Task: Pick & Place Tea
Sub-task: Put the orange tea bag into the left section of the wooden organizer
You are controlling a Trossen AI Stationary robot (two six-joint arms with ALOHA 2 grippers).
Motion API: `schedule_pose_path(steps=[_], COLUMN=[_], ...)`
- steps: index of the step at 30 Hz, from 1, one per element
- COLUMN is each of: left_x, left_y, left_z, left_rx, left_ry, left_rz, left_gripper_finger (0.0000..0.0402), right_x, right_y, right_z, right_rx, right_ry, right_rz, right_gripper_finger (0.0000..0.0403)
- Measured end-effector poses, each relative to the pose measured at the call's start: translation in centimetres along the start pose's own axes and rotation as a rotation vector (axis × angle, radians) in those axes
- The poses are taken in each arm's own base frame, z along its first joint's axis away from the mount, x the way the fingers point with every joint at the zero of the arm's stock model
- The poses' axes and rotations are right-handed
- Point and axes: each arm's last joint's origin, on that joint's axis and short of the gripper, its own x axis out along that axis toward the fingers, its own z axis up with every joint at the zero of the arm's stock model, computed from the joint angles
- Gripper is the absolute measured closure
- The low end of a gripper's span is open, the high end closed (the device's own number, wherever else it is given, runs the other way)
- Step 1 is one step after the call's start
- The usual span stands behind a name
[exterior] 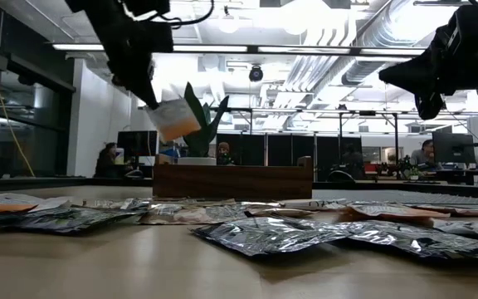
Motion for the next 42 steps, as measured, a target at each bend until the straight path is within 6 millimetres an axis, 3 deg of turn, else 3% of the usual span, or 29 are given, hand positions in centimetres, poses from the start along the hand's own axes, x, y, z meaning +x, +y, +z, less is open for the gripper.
schedule_pose_path(steps=[20,28,42], left_x=[3.4,5.1,6.6], left_y=[0.7,0.7,-0.2], left_z=[4.7,5.0,4.8], left_rx=[0.258,0.278,0.311], left_ry=[0.168,0.301,0.352], left_rz=[0.223,0.228,0.214], left_gripper_finger=[0.0401,0.0401,0.0401], right_x=[0.0,0.0,0.0], right_y=[0.0,0.0,0.0], right_z=[0.0,0.0,0.0], right_rx=[0.0,0.0,0.0], right_ry=[0.0,0.0,0.0], right_rz=[0.0,0.0,0.001], right_gripper_finger=[0.0391,0.0391,0.0391])
